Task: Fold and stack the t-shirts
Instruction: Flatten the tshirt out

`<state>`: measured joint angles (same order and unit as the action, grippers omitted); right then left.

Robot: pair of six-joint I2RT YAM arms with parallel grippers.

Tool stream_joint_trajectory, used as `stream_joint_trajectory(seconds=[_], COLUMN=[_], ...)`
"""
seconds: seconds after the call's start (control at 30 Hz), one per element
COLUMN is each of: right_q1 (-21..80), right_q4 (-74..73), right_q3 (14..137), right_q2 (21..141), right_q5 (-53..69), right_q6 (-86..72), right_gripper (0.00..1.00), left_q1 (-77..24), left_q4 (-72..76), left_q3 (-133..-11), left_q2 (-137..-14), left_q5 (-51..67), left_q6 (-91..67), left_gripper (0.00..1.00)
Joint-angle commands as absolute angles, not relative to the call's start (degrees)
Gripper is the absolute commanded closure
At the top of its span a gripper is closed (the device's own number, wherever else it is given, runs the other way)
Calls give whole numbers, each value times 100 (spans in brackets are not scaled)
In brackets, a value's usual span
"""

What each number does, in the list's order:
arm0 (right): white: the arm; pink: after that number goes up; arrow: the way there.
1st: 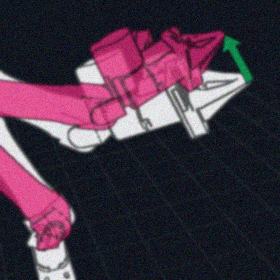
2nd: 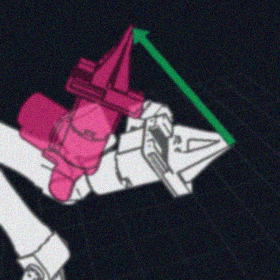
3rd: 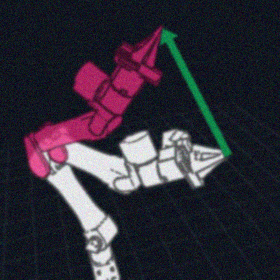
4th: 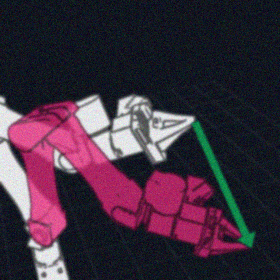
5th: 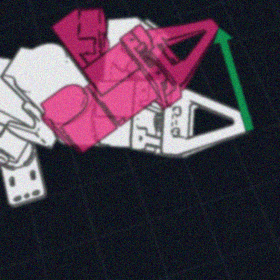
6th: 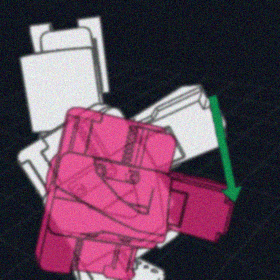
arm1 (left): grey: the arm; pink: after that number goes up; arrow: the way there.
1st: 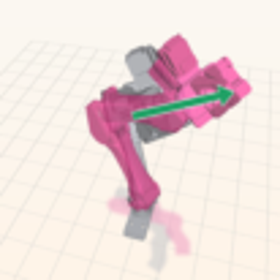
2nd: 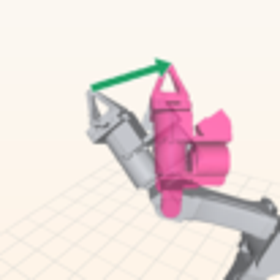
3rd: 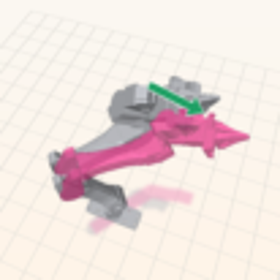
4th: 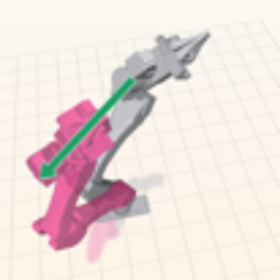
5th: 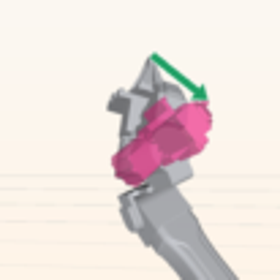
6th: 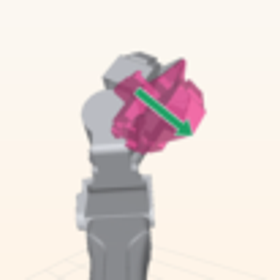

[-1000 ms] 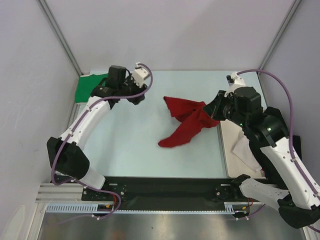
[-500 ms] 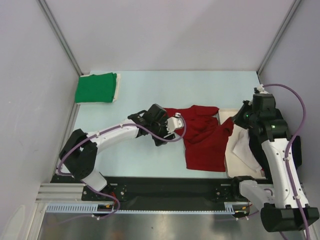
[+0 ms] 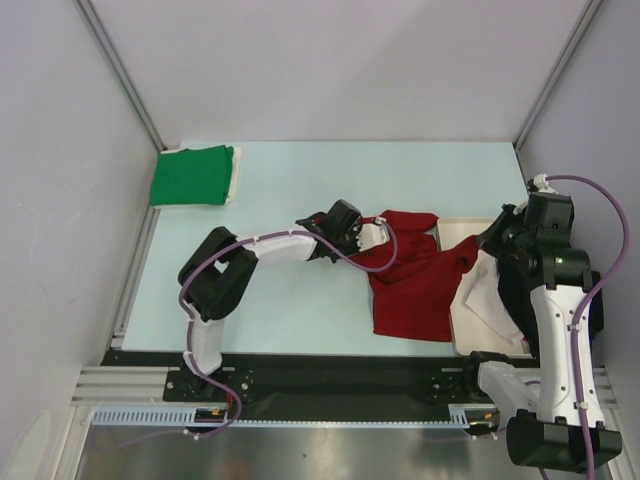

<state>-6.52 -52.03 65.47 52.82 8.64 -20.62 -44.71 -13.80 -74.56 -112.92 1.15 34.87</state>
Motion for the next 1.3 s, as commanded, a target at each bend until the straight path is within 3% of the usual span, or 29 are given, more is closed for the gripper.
stream_joint_trajectory(seconds=[0.0,0.03,0.17,0.5,0.63,0.73,0.97,1.2,1.27], right_q1=[-703,-703,-703,-510,-422,-422,-326,482,588], right_q4=[-5062,-5063,-5185,-5466,-5441,-4995,-3175,-1724,-1390], right_q3=[6837,6951,7503,8884,8869,8308,6568,6196,6266], right_q2=[5265,5239,5168,4747,4606,4509,4842,6168,6737], right_q5=[1098,1238,1503,2048,2319,2715,2831,1356,1082], right_q6=[-1916,-1907,-1784,-1661,-1862,-2117,-3146,-3348,-3418], right_gripper=[100,100,100,100,100,100,100,100,100], left_q1=[-4500,-4483,-4333,-3516,-3402,-3314,-2594,-2171,-2171], left_q4=[-1196,-1178,-1335,-3758,-4709,-4905,-2677,-1275,-1326], left_q3=[-7883,-7866,-7735,-7242,-7330,-7181,-6548,-8362,-8944], left_q2=[-11444,-11391,-10724,-7070,-5856,-5669,-6765,-10065,-10693], left_q5=[158,158,27,-544,-738,-879,-914,-1704,-1836], left_q6=[3499,3402,3130,3243,3322,3427,4122,4263,4184], left_gripper=[94,100,100,99,100,100,100,99,74])
